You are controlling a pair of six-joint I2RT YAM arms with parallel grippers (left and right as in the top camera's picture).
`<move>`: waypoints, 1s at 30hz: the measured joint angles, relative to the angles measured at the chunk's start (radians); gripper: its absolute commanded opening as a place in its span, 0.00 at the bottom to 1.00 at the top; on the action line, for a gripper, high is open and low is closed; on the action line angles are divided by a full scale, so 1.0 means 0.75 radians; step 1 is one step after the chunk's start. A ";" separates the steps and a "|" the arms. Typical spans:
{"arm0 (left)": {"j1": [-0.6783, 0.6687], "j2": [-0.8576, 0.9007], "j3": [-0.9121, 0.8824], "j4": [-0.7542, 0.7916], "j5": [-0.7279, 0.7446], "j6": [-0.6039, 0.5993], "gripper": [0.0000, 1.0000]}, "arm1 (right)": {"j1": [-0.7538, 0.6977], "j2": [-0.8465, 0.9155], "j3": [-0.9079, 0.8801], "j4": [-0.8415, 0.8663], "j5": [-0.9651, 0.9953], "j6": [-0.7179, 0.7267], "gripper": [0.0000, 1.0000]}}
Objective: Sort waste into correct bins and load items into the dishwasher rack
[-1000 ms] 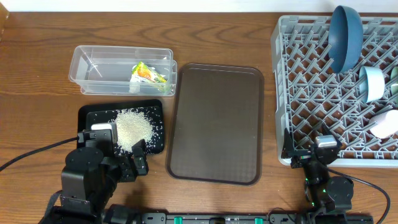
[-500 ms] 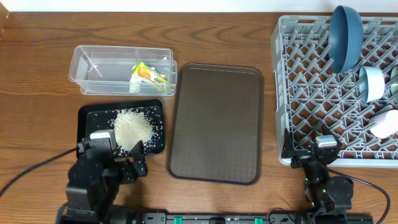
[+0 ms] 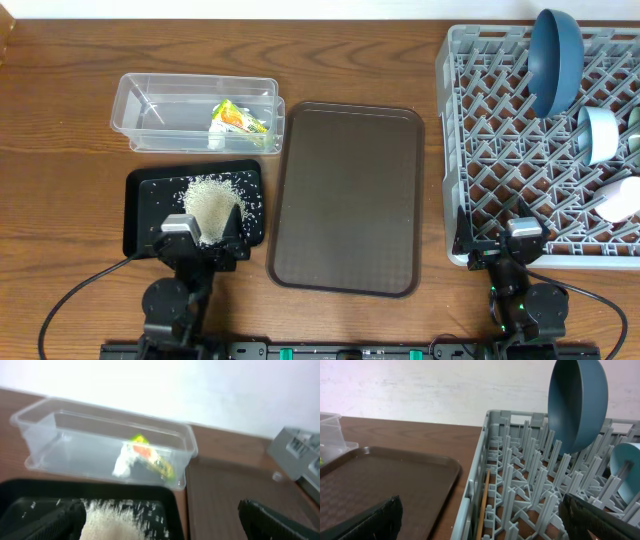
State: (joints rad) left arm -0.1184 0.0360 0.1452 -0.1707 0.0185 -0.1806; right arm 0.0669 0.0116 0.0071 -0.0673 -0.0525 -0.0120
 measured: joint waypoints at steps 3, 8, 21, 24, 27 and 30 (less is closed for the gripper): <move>0.001 -0.026 -0.091 0.166 0.001 0.029 1.00 | 0.000 0.000 0.000 0.000 0.000 0.000 0.99; 0.012 -0.034 -0.176 0.227 0.001 0.074 1.00 | 0.000 0.000 0.000 0.001 0.000 0.000 0.99; 0.016 -0.035 -0.173 0.198 0.011 0.103 1.00 | 0.000 0.000 0.000 0.001 0.000 0.001 0.99; 0.016 -0.035 -0.173 0.198 0.011 0.103 1.00 | 0.000 0.000 0.000 0.001 0.000 0.000 0.99; 0.016 -0.035 -0.173 0.197 0.011 0.103 1.00 | 0.000 0.000 0.000 0.001 0.000 0.001 0.99; 0.016 -0.035 -0.173 0.197 0.011 0.103 1.00 | 0.000 0.000 0.000 0.001 0.000 0.000 0.99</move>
State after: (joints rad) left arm -0.1062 0.0101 0.0154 -0.0227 0.0269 -0.1032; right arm 0.0669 0.0116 0.0071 -0.0669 -0.0525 -0.0120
